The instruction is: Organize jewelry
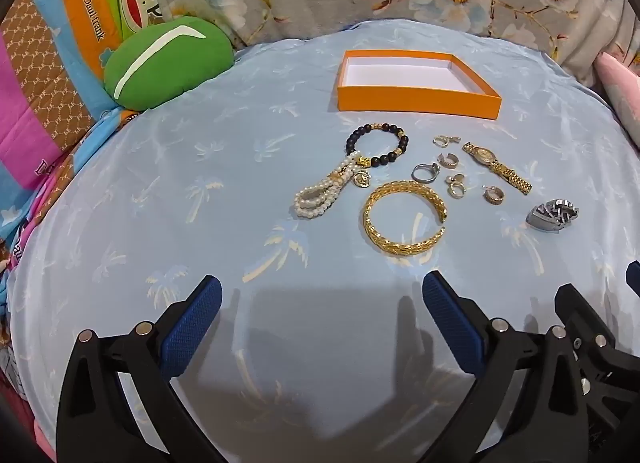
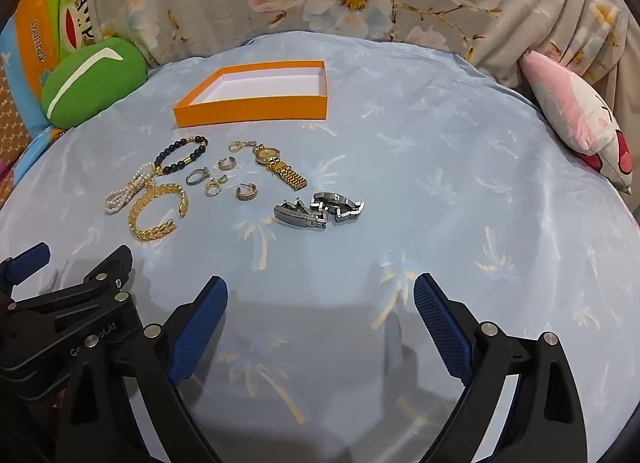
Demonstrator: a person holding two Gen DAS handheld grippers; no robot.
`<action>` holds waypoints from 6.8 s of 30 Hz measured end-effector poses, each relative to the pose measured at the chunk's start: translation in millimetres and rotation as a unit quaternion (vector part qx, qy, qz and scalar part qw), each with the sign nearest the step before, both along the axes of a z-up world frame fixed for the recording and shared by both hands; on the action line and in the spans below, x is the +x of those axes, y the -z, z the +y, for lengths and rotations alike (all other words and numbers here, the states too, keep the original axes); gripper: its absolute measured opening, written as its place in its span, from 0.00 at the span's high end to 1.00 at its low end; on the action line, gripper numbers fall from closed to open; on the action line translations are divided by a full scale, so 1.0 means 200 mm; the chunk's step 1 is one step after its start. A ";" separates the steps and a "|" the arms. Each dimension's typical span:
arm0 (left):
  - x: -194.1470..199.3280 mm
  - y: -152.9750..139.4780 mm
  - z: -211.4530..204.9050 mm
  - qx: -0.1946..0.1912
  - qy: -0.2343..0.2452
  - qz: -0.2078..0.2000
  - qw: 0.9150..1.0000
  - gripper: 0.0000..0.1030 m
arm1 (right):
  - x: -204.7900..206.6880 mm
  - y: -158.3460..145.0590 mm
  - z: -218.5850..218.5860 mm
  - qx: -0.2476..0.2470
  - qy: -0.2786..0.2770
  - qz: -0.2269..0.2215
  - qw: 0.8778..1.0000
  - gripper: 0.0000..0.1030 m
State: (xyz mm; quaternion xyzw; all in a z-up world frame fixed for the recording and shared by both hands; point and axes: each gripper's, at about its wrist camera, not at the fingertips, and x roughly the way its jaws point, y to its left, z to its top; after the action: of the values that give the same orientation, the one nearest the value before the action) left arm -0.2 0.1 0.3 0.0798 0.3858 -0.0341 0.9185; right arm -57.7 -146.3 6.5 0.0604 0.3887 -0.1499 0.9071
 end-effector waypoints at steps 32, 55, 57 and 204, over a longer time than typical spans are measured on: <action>0.00 -0.02 -0.01 -0.006 0.002 -0.008 1.000 0.05 | -0.03 0.00 -0.01 -0.002 -0.002 -0.009 1.000 0.10; 0.00 -0.01 -0.01 -0.005 0.002 -0.008 1.000 0.05 | -0.04 0.00 -0.02 -0.001 -0.002 -0.010 1.000 0.10; 0.00 -0.01 -0.01 -0.006 0.002 -0.008 1.000 0.05 | -0.04 0.00 -0.02 -0.001 -0.002 -0.010 1.000 0.10; 0.18 -0.02 -0.12 -0.078 0.065 0.072 0.992 0.47 | 0.22 0.08 -0.28 0.068 -0.083 0.025 0.994 0.78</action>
State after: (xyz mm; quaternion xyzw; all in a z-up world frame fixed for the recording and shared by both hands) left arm 35.7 -24.1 3.4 0.0297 0.4410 -0.1294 0.8876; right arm -12.8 -202.3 -10.2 0.0856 0.4243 -0.0492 0.9001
